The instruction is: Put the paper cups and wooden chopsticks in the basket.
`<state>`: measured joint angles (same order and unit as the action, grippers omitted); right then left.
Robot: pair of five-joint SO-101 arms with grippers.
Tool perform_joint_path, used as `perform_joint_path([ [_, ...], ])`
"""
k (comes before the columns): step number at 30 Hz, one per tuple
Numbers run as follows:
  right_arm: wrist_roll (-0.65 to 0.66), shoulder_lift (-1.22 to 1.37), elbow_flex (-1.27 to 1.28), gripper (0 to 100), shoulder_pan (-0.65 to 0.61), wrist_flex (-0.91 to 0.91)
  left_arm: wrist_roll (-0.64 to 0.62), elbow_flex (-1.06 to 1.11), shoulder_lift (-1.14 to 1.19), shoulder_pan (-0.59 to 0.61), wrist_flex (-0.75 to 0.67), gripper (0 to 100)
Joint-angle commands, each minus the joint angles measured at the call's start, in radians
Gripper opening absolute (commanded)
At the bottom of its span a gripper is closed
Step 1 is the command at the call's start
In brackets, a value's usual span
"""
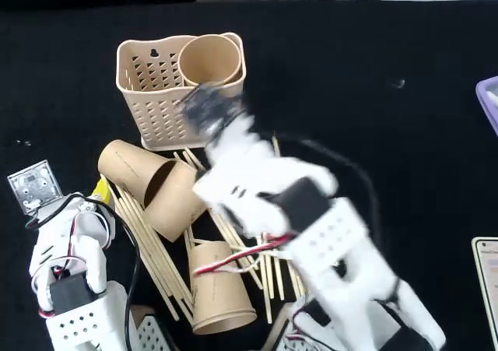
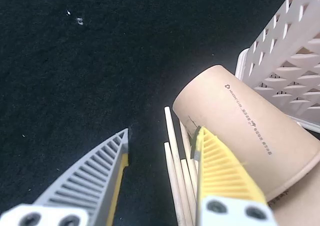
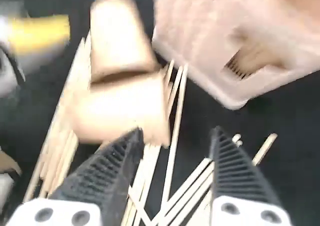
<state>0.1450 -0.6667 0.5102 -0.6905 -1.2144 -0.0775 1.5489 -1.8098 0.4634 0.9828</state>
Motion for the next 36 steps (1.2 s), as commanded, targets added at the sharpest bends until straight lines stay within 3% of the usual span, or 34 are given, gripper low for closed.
perform_joint_path([
  [1,0.043,-0.027,0.285,25.7,-0.069,0.273,0.000,-0.004,-0.011,0.012,-0.021,22],
  [10,0.081,0.150,0.254,25.7,-0.083,0.356,0.000,-0.004,-0.011,0.010,-0.023,22],
  [18,0.224,0.357,0.033,25.4,-0.083,0.176,0.000,-0.004,-0.011,0.010,-0.020,22],
  [21,0.319,0.344,0.019,23.6,-0.083,0.133,0.000,-0.004,-0.011,0.010,-0.020,22],
  [27,0.382,0.202,0.025,0.5,-0.077,0.121,0.000,-0.004,-0.011,0.010,-0.021,22],
  [36,0.379,-0.024,0.025,1.1,-0.081,-0.025,0.000,-0.004,-0.011,0.012,-0.021,22],
])
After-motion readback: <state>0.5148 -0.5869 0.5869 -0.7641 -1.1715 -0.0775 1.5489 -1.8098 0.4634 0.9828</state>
